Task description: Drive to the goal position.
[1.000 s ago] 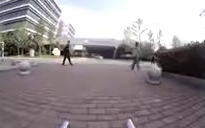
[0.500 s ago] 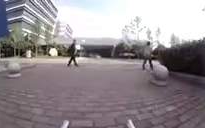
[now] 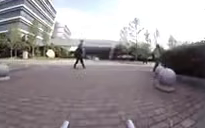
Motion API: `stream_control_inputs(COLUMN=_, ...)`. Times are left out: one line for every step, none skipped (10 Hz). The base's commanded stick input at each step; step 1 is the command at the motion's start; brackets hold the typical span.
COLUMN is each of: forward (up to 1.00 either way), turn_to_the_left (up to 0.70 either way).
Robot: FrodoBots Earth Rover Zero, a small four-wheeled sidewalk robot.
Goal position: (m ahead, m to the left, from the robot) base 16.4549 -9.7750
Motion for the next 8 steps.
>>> stream_control_inputs(forward=0.70, turn_to_the_left=-0.14)
stream_control_inputs(forward=0.70, turn_to_the_left=-0.14)
stream_control_inputs(forward=0.70, turn_to_the_left=-0.14)
stream_control_inputs(forward=0.70, turn_to_the_left=-0.14)
stream_control_inputs(forward=0.70, turn_to_the_left=-0.14)
stream_control_inputs(forward=0.70, turn_to_the_left=-0.14)
stream_control_inputs(forward=0.70, turn_to_the_left=-0.14)
stream_control_inputs(forward=0.70, turn_to_the_left=-0.14)
